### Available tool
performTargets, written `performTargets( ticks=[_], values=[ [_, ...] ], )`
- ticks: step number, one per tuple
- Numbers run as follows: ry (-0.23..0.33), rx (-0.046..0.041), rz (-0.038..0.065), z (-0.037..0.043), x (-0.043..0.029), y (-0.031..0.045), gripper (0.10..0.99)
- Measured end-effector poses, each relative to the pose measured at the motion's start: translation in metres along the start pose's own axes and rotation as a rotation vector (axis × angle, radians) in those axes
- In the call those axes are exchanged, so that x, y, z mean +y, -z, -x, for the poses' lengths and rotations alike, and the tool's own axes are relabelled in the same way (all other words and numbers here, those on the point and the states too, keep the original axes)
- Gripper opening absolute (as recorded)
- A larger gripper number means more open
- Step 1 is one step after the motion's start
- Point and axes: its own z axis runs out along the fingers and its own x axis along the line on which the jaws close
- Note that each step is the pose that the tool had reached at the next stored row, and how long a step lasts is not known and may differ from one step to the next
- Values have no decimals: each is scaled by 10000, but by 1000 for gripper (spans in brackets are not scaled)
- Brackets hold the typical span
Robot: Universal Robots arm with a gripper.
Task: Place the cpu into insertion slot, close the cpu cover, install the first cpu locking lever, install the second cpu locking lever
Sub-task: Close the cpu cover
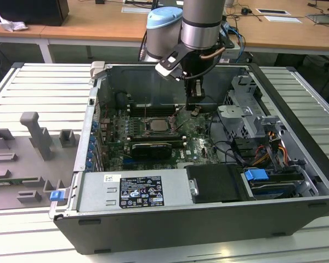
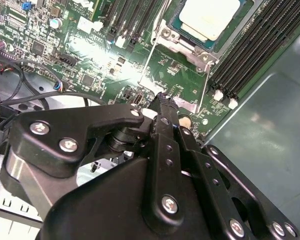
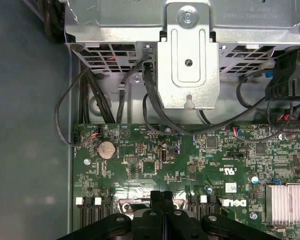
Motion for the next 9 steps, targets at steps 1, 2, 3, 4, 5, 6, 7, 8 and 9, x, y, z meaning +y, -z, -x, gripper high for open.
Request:
performTargets(
  ticks=[1, 2, 3, 4, 5, 6, 7, 8, 9],
  values=[
    [3, 1, 1, 0, 4, -3, 106],
    [0, 6, 2, -1, 5, -10, 106],
    [0, 4, 1, -1, 6, -16, 106],
    [1, 2, 1, -1, 10, -22, 106],
    [0, 3, 1, -2, 17, -28, 106],
    [0, 2, -1, -4, 35, -38, 106],
    [0, 2, -3, -6, 51, -44, 106],
    [1, 1, -4, -10, 63, -48, 106],
    [5, 2, -6, -21, 90, -57, 106]
  ],
)
